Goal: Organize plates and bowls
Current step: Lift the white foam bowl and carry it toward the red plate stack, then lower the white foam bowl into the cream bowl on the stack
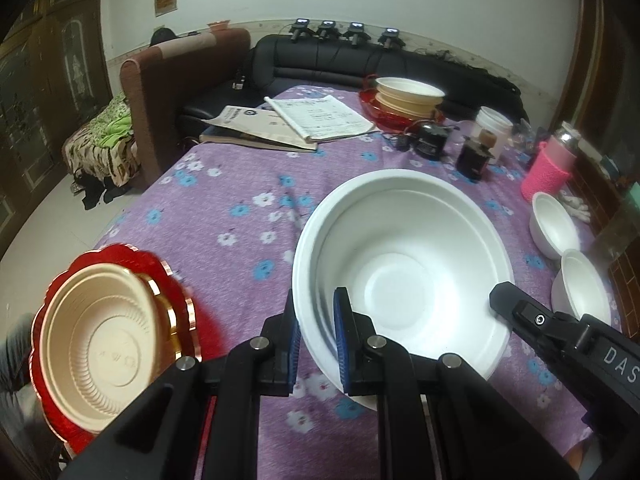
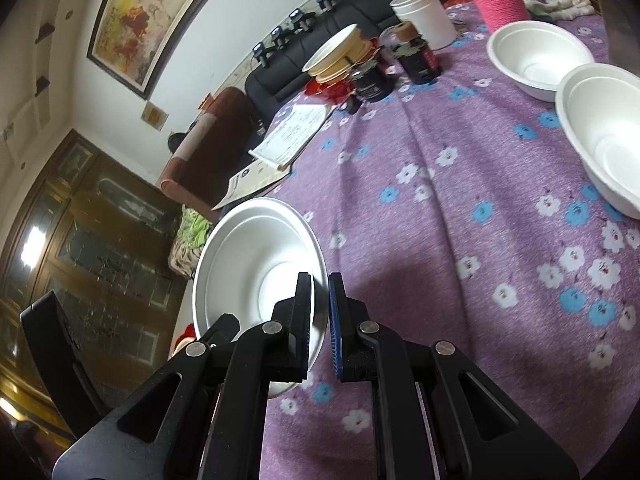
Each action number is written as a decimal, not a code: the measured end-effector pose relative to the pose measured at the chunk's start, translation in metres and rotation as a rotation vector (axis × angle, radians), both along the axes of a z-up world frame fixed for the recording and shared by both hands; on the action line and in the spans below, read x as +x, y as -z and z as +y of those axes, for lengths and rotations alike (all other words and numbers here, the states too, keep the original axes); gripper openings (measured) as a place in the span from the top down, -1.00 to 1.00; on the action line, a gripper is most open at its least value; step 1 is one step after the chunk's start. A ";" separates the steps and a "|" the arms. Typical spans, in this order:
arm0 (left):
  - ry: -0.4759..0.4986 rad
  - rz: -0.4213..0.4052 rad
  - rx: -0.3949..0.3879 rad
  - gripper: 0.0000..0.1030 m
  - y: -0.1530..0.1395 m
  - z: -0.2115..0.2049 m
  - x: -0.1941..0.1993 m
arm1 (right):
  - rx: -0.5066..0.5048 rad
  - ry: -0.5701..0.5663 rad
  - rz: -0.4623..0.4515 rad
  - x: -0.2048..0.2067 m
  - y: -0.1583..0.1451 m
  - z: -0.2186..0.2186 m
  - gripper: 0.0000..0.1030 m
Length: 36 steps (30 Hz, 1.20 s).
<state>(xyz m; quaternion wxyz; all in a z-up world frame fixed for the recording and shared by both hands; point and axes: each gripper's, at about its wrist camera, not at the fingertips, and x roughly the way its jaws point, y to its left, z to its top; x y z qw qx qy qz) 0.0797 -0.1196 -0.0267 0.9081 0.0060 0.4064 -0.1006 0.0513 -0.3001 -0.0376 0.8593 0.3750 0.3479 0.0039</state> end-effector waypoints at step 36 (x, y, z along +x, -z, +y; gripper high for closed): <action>-0.192 -0.042 -0.046 0.73 -0.005 0.120 -0.013 | -0.097 -0.218 -0.003 0.025 -0.012 0.125 0.84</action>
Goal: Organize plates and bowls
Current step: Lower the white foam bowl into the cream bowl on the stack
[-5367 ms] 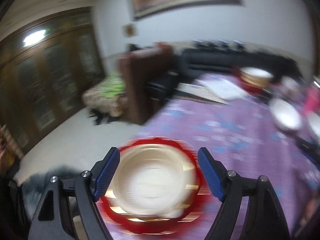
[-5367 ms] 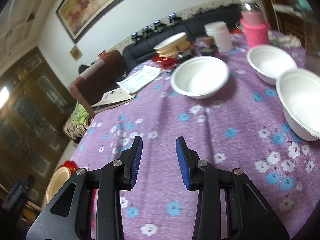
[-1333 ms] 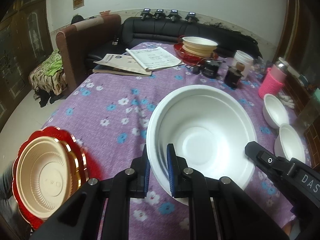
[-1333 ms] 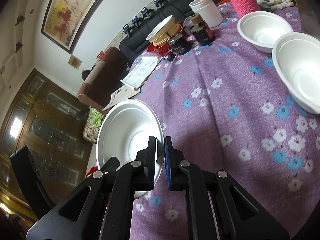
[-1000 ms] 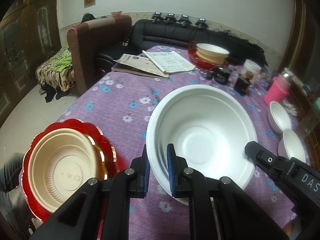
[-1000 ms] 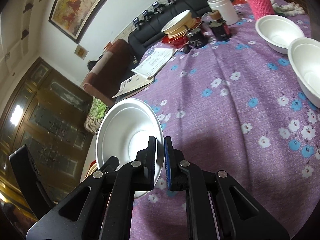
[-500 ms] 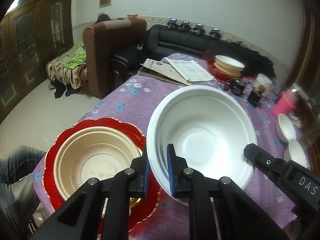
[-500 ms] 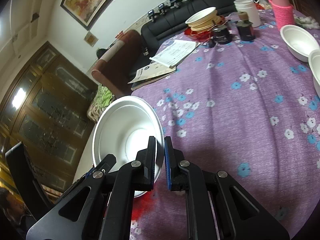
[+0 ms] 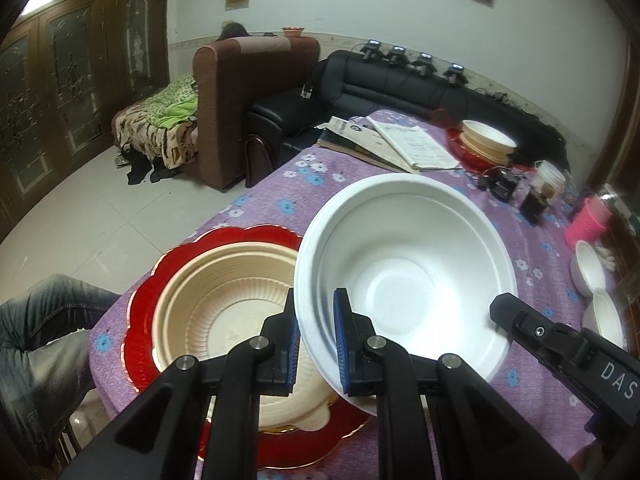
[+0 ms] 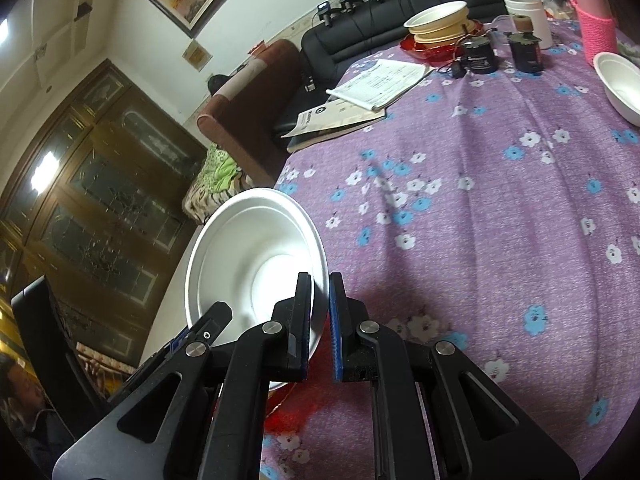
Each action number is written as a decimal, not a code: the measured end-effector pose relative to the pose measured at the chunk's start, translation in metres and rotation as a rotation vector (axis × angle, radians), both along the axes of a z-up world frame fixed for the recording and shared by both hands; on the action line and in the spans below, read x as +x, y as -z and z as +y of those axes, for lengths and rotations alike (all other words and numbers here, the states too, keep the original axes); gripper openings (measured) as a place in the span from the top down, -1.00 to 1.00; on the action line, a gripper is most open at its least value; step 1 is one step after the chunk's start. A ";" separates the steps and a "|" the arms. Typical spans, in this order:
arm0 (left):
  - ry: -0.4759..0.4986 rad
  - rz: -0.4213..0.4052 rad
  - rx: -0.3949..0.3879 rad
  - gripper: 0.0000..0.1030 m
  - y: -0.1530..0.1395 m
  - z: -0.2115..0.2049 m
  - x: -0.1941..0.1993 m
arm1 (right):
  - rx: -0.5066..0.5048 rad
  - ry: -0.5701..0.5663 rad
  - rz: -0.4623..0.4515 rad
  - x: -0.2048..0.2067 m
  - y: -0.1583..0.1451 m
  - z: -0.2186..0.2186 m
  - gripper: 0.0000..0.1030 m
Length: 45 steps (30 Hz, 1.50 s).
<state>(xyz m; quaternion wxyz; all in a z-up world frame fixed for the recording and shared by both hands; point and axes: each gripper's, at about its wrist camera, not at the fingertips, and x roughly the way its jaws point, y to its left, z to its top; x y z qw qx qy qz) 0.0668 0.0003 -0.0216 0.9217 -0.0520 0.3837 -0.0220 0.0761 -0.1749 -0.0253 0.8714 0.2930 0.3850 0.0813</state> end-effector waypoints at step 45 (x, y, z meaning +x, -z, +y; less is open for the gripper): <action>-0.149 0.046 -0.002 0.73 0.021 0.067 0.004 | -0.043 -0.159 0.046 0.029 0.022 0.079 0.83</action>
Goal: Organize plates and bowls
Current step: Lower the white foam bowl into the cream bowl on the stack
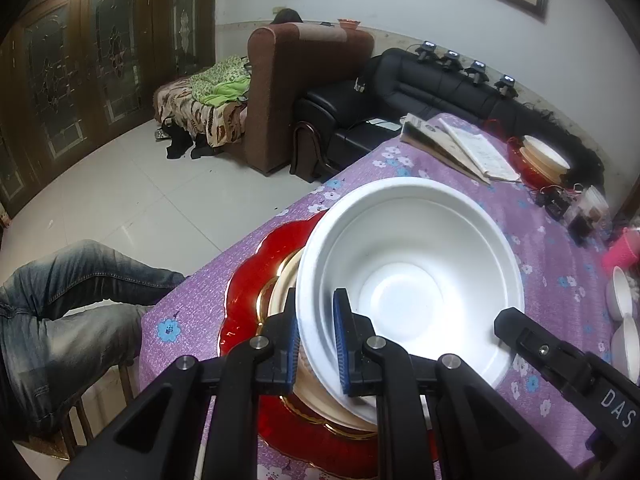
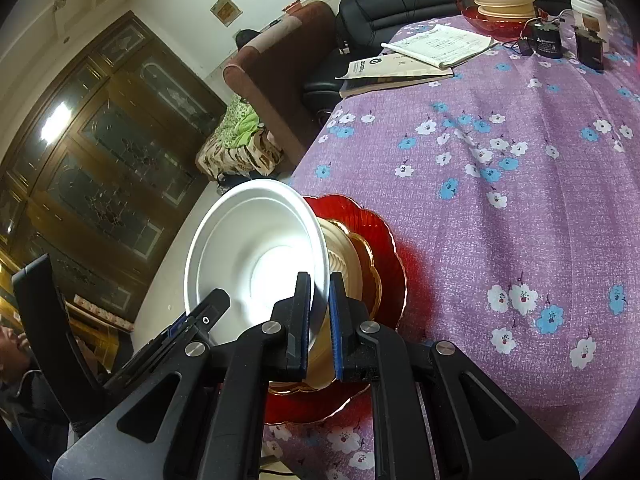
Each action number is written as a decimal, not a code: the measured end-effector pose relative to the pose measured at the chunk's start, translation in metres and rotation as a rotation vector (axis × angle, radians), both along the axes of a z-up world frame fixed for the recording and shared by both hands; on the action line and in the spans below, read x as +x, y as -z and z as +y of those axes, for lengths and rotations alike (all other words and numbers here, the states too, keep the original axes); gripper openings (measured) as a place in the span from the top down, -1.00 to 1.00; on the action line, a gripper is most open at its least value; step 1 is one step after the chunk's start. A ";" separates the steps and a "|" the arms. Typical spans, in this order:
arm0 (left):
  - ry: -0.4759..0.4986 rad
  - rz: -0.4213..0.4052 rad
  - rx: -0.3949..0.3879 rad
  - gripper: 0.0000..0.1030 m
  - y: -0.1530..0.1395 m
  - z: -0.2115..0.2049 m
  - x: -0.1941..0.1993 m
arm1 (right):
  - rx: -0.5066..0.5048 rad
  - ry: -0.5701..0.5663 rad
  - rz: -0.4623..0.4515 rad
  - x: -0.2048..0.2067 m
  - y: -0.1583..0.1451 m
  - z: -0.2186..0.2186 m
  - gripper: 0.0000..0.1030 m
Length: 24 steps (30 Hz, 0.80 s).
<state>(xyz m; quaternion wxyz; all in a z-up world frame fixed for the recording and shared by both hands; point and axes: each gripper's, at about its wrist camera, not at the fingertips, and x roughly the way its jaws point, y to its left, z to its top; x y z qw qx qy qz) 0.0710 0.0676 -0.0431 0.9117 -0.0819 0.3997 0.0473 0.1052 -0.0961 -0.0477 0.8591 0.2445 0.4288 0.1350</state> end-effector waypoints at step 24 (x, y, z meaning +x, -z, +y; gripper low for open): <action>-0.010 0.029 0.019 0.72 0.009 0.007 0.004 | -0.021 -0.019 0.044 0.011 0.015 0.010 0.82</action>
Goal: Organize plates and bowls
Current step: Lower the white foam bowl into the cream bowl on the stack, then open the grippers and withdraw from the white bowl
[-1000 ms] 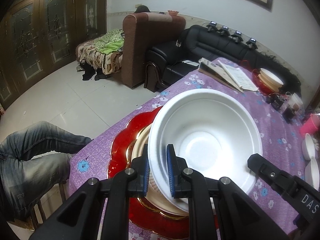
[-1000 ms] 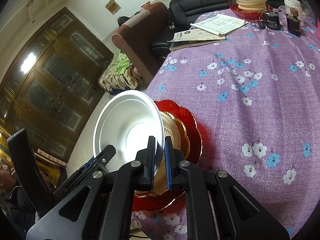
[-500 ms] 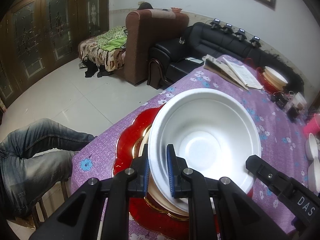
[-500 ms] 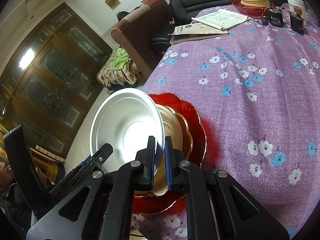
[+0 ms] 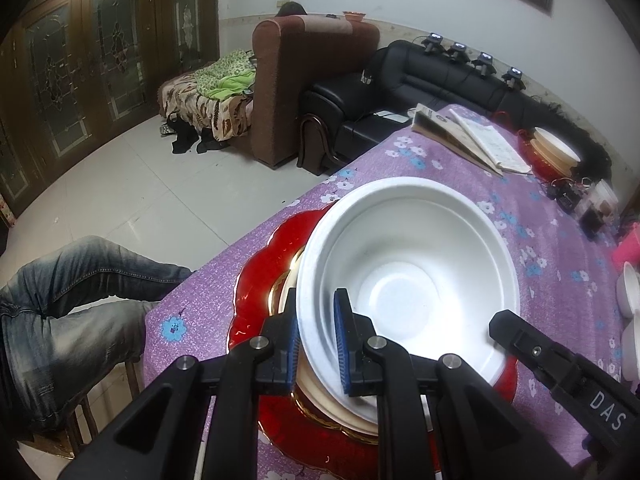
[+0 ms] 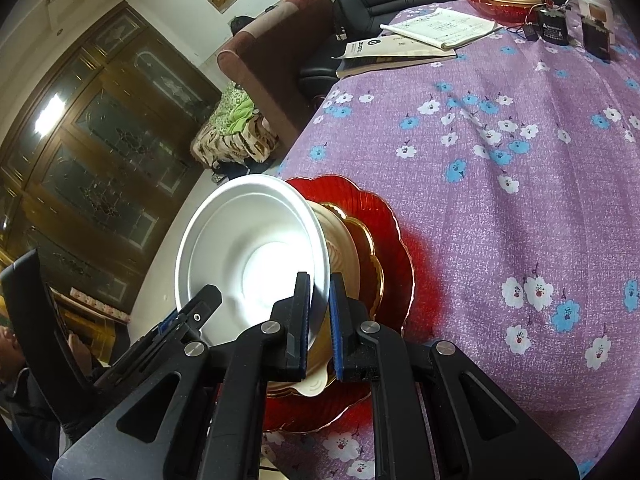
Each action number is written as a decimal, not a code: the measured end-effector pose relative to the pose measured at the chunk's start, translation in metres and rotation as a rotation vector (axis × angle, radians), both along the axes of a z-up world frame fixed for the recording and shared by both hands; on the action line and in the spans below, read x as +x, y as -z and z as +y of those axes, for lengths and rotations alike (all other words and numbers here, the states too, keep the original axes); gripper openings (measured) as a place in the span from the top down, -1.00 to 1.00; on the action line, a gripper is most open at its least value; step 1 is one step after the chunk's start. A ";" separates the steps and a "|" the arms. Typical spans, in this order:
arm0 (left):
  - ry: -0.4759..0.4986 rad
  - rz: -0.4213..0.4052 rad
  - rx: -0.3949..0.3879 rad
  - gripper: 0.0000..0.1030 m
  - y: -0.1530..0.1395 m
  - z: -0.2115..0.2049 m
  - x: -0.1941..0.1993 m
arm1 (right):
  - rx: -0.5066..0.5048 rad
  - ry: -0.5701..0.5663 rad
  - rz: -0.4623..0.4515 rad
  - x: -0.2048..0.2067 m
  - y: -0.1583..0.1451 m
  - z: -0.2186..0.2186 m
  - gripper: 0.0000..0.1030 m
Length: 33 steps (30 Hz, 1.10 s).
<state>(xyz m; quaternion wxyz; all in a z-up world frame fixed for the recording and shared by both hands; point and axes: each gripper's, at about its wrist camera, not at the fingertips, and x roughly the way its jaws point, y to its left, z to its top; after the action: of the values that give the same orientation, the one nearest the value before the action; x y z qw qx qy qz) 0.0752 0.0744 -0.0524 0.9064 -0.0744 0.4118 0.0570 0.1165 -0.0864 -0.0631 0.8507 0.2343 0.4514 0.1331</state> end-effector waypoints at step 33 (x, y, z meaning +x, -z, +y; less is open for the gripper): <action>-0.014 -0.091 0.139 0.16 -0.022 -0.031 -0.012 | 0.026 0.116 -0.040 -0.012 -0.006 -0.056 0.78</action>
<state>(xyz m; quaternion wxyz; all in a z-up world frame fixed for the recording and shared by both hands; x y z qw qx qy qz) 0.0628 0.0438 -0.0300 0.9267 -0.0167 0.3647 0.0885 0.1044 -0.1427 -0.0567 0.8628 0.2682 0.4182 0.0940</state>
